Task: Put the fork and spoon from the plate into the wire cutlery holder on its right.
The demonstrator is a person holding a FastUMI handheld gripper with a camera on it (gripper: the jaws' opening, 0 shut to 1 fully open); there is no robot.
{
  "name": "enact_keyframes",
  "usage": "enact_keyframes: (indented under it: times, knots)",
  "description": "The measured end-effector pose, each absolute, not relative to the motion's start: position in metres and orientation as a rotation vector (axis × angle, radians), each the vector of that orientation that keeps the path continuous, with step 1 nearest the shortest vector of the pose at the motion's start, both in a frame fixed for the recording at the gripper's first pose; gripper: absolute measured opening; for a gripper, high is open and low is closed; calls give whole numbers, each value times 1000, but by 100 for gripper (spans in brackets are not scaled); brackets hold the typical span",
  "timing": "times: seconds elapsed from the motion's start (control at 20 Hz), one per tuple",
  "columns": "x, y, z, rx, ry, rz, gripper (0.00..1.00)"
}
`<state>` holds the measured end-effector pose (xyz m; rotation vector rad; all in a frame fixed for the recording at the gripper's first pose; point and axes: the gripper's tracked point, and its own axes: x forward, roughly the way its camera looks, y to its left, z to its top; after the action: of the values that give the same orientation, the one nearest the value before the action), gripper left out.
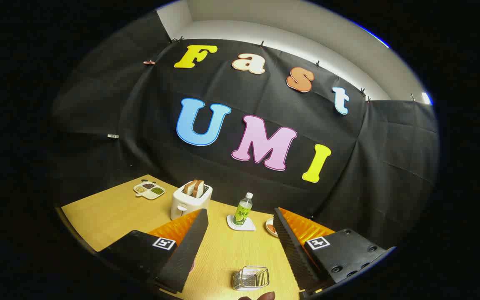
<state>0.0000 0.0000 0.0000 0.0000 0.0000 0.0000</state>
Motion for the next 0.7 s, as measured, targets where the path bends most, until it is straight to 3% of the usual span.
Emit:
enact_keyframes:
  times: [0.7]
  knots:
    - [-2, 13, -11, 33, 39, 35, 97]
